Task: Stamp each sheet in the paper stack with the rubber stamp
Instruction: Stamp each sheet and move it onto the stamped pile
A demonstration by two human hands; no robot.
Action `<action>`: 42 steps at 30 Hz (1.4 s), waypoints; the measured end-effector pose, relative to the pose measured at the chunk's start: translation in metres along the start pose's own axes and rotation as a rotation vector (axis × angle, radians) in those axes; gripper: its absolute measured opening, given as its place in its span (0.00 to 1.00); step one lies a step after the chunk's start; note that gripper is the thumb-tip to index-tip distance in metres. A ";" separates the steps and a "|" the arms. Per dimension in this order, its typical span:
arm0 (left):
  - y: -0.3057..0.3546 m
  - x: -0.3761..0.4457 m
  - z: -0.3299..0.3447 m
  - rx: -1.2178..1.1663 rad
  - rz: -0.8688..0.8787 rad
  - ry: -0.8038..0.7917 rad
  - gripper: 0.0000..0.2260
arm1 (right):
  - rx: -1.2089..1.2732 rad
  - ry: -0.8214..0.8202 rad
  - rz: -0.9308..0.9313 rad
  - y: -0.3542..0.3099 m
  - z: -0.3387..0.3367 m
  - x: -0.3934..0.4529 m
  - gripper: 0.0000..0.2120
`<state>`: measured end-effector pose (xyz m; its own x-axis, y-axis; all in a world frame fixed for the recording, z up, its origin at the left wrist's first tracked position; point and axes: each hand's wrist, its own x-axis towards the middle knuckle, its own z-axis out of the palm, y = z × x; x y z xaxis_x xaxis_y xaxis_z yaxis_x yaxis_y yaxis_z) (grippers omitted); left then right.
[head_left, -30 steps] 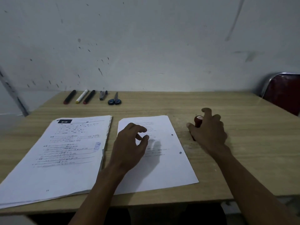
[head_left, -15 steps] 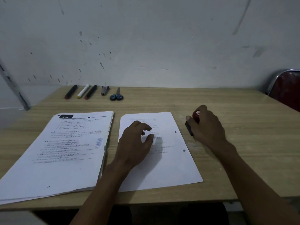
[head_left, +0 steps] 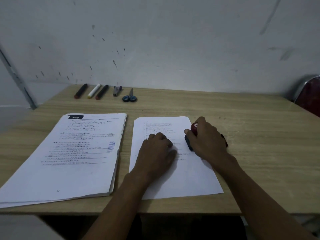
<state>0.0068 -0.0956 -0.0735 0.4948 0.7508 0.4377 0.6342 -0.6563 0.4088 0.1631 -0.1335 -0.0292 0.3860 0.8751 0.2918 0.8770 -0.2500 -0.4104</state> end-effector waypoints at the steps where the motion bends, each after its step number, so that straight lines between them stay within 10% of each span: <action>1: 0.000 0.000 0.000 -0.005 -0.001 -0.003 0.10 | -0.003 -0.009 0.005 0.000 0.002 0.000 0.14; 42: -0.004 -0.002 0.002 -0.029 -0.012 -0.010 0.11 | -0.197 0.044 0.060 -0.007 0.010 0.001 0.10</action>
<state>0.0042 -0.0949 -0.0773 0.4928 0.7593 0.4249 0.6229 -0.6488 0.4371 0.1544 -0.1269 -0.0342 0.4480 0.8381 0.3112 0.8892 -0.3815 -0.2527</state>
